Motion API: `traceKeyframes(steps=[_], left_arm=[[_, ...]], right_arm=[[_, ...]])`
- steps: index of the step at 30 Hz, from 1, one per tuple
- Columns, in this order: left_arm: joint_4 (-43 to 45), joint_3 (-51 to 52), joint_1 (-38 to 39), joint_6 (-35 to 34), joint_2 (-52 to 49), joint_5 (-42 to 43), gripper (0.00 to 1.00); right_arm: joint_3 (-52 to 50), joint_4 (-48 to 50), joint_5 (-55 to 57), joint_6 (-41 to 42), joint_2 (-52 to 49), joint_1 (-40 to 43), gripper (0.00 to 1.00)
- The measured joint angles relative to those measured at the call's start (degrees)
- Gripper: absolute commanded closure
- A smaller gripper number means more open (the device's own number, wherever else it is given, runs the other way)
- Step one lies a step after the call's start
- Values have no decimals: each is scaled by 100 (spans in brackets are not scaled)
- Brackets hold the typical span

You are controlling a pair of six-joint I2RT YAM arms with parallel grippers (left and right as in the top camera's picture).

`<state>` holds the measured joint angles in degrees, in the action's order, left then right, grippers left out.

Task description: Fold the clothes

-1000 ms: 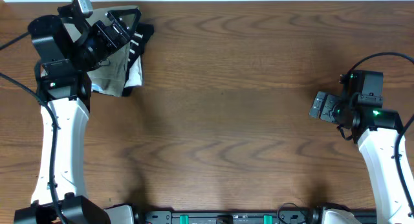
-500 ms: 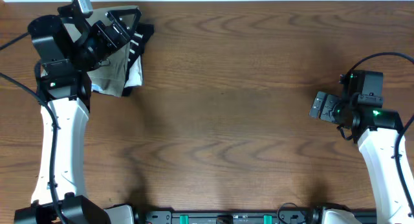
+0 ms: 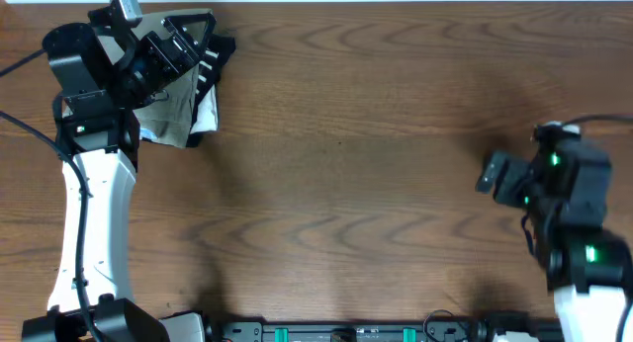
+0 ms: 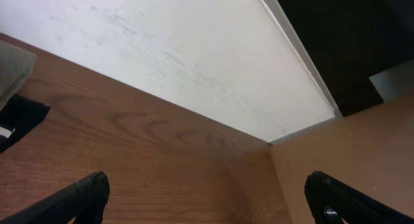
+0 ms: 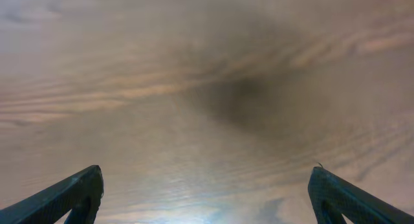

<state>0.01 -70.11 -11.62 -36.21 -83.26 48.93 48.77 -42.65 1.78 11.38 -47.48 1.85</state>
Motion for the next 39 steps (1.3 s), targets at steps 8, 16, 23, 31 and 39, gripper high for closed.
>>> traceKeyframes(steps=[8,16,23,31,39], left_arm=[[2,0,0,0,0,-2,2],[2,0,0,0,0,0,2],[2,0,0,0,0,0,2],[0,0,0,0,0,0,2],[0,0,0,0,0,0,2]], right_arm=[[-227,-92,-2,-4,2022,-822,1],[-627,-199,17,-4,3659,-990,1],[-1784,752,15,2,4461,-990,1],[-3220,2511,13,129,4677,-988,1],[-4304,4074,-4,164,4680,-988,1]])
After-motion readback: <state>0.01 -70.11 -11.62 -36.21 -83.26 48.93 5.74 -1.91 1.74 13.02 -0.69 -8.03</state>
